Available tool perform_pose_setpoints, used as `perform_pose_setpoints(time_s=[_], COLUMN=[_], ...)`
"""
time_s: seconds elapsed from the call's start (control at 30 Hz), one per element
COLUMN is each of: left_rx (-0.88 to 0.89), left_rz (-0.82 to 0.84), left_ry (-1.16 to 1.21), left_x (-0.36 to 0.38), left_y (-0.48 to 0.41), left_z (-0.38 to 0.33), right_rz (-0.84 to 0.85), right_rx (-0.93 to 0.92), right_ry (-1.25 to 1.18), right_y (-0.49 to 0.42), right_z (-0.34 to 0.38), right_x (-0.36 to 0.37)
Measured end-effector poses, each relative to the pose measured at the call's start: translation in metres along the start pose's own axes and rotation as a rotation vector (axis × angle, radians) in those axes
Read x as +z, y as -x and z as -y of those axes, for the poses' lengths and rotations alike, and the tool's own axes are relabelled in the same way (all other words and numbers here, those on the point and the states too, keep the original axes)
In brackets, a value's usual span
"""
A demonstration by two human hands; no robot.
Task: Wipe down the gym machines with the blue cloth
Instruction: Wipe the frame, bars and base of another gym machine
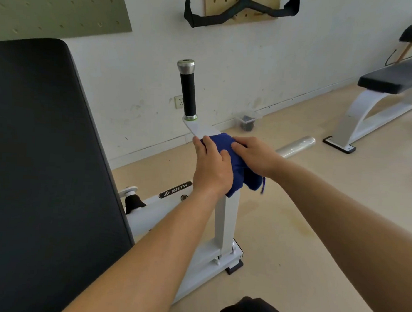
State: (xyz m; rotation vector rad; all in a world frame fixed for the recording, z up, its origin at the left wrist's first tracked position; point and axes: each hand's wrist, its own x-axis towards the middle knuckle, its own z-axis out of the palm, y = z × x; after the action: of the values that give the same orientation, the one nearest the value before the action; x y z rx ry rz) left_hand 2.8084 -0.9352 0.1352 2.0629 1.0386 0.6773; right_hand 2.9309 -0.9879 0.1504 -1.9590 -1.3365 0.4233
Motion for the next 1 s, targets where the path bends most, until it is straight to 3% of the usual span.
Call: perform_pose_setpoints(time_s=[0.3, 0.73, 1.0], left_rx=[-0.22, -0.265, -0.301], left_rz=[-0.041, -0.098, -0.076], left_ry=[0.209, 0.162, 0.148], left_x=[-0.016, -0.028, -0.032], left_y=[-0.059, -0.138, -0.119], left_z=[0.005, 0.02, 0.013], right_rz=[0.116, 0.179, 0.119], right_rx=[0.04, 0.038, 0.061], right_ry=[0.154, 0.271, 0.246], right_y=[-0.074, -0.152, -0.135], right_z=[0.018, 0.033, 0.034], right_x=[0.002, 0.011, 0.017])
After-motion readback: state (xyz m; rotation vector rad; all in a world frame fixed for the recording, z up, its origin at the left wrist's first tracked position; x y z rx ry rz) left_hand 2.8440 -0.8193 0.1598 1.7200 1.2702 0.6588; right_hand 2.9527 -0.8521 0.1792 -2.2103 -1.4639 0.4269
